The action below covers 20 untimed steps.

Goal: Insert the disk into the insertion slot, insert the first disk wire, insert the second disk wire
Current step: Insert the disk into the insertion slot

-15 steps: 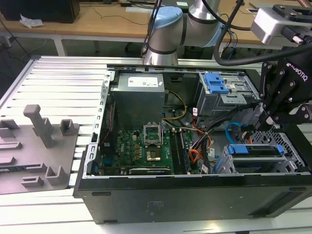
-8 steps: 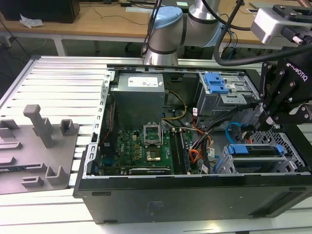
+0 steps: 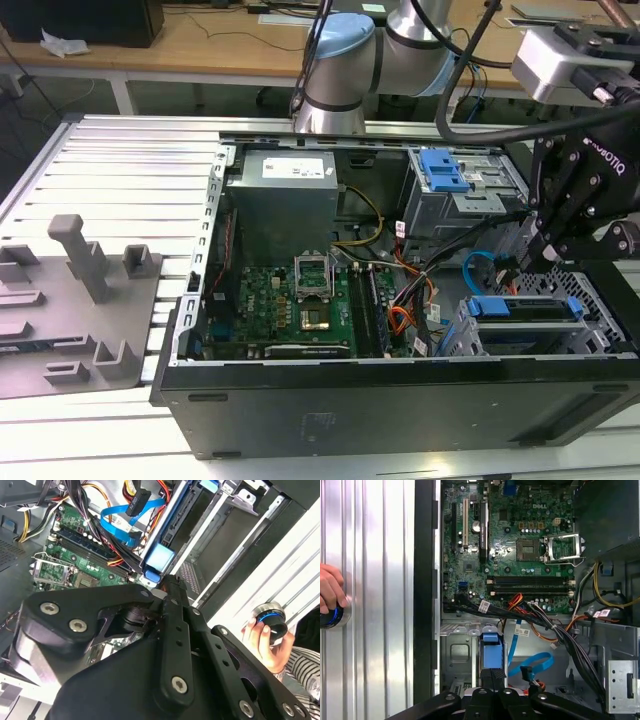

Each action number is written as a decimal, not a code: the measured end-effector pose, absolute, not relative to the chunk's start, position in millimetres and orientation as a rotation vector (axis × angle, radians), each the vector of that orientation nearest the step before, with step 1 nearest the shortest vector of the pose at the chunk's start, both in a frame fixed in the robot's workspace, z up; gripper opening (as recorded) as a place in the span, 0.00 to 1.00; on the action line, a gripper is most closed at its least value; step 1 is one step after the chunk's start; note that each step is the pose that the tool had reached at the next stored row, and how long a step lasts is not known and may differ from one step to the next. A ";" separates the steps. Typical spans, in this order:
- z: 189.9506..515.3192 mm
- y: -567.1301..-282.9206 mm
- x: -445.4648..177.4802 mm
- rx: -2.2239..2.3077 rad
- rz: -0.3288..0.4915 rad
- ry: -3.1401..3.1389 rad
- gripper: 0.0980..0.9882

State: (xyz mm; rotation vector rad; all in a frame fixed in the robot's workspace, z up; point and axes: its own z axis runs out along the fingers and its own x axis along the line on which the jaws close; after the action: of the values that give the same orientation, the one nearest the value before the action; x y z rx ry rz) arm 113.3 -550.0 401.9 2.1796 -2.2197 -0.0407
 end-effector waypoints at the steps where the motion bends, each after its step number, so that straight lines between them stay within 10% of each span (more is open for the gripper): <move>1: 401.2 -550.0 113.3 2.180 -0.041 -2.220 0.01; 20: 384.1 -550.0 114.0 2.180 -0.041 -2.220 0.01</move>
State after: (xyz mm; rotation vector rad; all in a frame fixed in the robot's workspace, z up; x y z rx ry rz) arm 114.0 -550.0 384.1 2.1798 -2.2195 -0.0408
